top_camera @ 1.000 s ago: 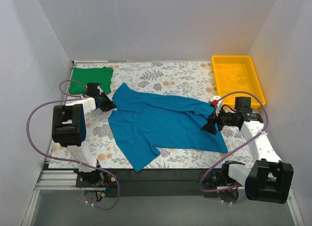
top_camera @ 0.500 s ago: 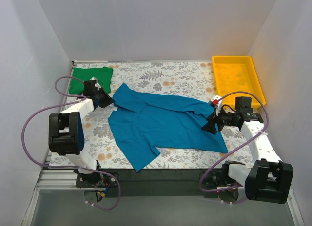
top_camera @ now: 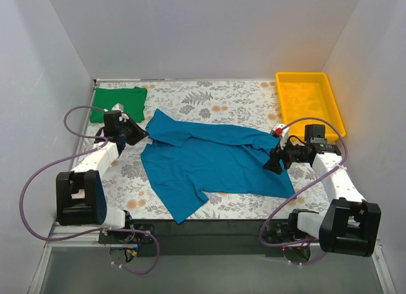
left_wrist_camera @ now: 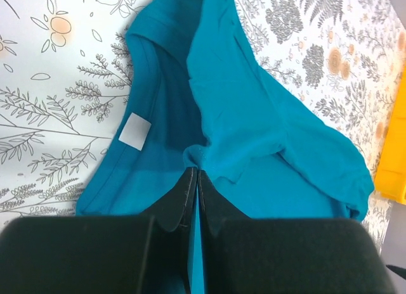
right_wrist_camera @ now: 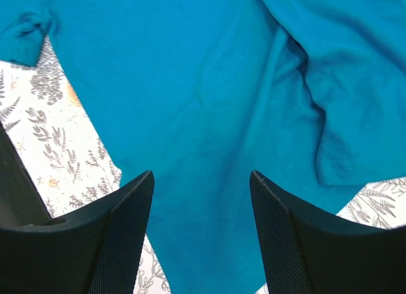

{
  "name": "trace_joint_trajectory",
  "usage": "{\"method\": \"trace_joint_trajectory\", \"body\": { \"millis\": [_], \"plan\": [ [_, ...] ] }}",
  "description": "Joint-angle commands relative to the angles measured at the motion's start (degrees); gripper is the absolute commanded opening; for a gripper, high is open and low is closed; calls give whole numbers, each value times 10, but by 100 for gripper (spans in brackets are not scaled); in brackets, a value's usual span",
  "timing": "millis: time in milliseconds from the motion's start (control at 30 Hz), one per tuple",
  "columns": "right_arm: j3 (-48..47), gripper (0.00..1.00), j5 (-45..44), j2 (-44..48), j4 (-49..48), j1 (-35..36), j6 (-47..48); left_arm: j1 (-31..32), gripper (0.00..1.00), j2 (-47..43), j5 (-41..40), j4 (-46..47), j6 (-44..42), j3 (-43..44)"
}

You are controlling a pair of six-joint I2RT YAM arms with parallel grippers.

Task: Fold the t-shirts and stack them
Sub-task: Flatten the tshirt out

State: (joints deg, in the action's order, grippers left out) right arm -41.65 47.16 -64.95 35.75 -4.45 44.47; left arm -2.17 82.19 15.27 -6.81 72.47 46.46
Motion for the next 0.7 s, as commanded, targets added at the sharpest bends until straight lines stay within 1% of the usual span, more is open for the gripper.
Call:
{"method": "trace_joint_trajectory", "body": {
  "millis": [0,233,400,667],
  "plan": [
    [-41,68,-41,-26,-13,-1,-10,-2,0,-51,7,7,-3,-15],
    [-82,68,-151,-95,-15,4,18,-2,0,-94,6,13,-14,-51],
    [-104,67,-204,-146,-23,4,22,-2,0,-102,6,15,-20,-64],
    [-133,65,-244,-195,-36,8,15,-1,0,-107,6,22,-25,-71]
  ]
}}
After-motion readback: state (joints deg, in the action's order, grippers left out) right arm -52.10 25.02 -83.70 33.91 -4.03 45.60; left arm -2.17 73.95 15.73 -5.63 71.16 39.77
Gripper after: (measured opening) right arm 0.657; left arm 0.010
